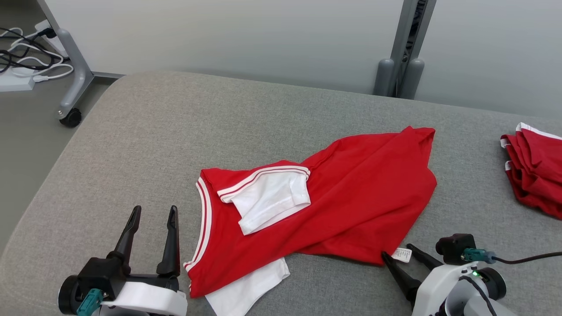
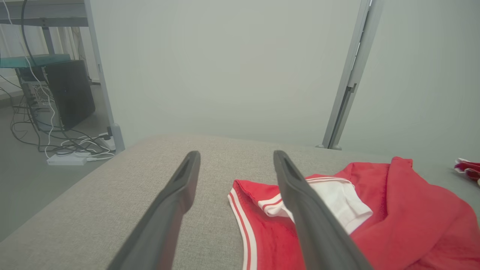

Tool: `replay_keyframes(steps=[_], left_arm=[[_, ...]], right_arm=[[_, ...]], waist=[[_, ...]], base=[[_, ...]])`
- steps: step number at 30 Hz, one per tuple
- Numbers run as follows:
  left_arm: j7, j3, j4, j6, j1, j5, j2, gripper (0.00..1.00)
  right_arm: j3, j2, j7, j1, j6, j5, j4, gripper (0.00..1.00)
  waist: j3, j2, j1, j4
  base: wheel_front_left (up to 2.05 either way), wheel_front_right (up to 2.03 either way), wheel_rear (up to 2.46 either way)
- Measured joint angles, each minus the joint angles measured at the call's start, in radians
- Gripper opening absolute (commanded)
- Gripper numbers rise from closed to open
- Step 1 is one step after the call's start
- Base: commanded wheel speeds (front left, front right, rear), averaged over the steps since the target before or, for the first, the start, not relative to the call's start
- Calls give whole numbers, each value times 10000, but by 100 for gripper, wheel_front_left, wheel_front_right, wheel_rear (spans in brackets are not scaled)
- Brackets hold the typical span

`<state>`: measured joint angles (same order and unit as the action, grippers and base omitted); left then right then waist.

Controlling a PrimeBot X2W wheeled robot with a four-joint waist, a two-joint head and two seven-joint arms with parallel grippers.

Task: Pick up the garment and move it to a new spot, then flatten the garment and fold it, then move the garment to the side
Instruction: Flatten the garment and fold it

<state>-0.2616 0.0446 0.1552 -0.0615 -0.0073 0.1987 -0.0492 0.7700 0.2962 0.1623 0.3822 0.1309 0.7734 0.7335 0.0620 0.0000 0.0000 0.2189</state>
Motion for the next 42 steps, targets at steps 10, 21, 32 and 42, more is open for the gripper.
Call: replay_keyframes(steps=[10, 21, 32, 42], left_arm=[[0, 86, 31, 10, -2, 19, 0, 100], [0, 40, 75, 15, 30, 48, 0, 100], [0, 21, 38, 8, 197, -23, 2, 100], [0, 86, 52, 0, 199, -38, 0, 100]], right_arm=[[537, -98, 113, 246, 0, 353, 303, 0], [621, 56, 825, 601, 0, 453, 443, 0], [-518, 708, 976, 839, 0, -1360, -1352, 0], [-207, 77, -1296, -217, 0, -2130, -3185, 0]], waist=[[-29, 0, 0, 189], [-202, 0, 0, 132], [-467, 0, 0, -282], [-461, 0, 0, -126]], base=[[0, 0, 0], [0, 0, 0], [0, 0, 0], [0, 0, 0]])
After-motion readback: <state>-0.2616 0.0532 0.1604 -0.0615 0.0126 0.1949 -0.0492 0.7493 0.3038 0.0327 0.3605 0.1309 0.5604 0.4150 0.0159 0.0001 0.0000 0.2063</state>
